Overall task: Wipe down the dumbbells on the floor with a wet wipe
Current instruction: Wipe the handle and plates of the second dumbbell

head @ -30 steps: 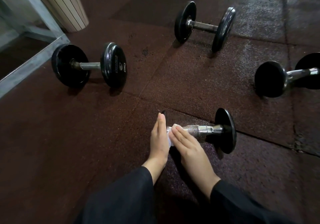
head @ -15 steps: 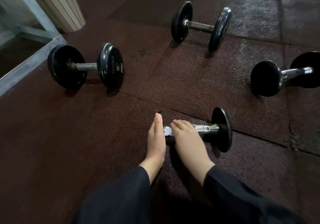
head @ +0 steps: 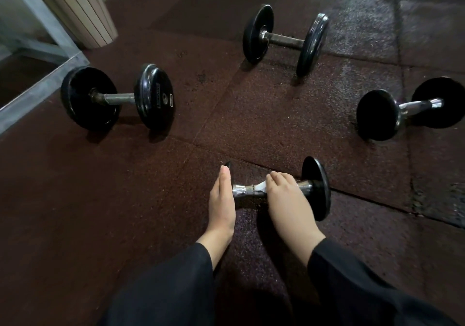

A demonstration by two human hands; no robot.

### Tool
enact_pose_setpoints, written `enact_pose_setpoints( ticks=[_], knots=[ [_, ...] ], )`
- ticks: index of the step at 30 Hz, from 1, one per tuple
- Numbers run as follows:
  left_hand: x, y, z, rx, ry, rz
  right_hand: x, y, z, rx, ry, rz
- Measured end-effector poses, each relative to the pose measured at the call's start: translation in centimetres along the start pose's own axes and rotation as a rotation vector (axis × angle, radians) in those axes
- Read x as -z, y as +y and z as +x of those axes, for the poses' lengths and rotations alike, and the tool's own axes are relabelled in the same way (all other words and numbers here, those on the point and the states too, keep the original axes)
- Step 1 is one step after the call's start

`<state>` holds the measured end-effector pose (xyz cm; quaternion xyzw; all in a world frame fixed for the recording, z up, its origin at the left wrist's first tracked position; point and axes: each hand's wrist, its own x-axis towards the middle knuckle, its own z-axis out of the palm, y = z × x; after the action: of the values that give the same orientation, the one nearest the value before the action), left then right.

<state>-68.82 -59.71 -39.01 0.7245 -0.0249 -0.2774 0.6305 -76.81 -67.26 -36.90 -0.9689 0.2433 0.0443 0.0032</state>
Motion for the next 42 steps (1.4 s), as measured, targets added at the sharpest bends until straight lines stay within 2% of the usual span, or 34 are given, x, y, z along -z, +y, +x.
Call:
enact_pose_setpoints(
  ticks=[3,4,8,11,16,25,35,39,42],
  knots=[
    [0.0,0.1,-0.3,-0.009,0.001,-0.001,-2.1,-0.5,-1.1,-0.031,0.054,-0.048],
    [0.1,0.0,-0.3,-0.018,-0.003,0.001,-2.6,-0.5,-1.5,-0.054,0.024,-0.03],
    [0.2,-0.1,-0.3,-0.026,-0.017,0.004,-3.1,0.8,-2.0,-0.099,0.125,-0.01],
    [0.1,0.0,-0.1,-0.012,-0.012,-0.015,-1.5,1.5,-0.7,-0.147,0.042,-0.121],
    [0.1,0.0,-0.3,-0.029,-0.003,-0.007,-1.6,1.3,-0.4,-0.045,-0.008,-0.188],
    [0.1,0.2,-0.1,0.001,0.002,-0.028,-0.8,1.8,0.1,-0.119,-0.076,-0.068],
    [0.0,0.5,0.3,0.053,0.018,-0.077,-1.8,1.9,-1.0,-0.098,-0.039,-0.163],
    [0.6,-0.2,-0.7,-0.017,0.103,-0.1,-1.8,1.9,-1.0,-0.087,-0.05,-0.208],
    [1.2,-1.9,-2.4,-0.068,0.038,0.027,-2.4,1.9,-0.8,-0.09,-0.035,-0.166]
  ],
)
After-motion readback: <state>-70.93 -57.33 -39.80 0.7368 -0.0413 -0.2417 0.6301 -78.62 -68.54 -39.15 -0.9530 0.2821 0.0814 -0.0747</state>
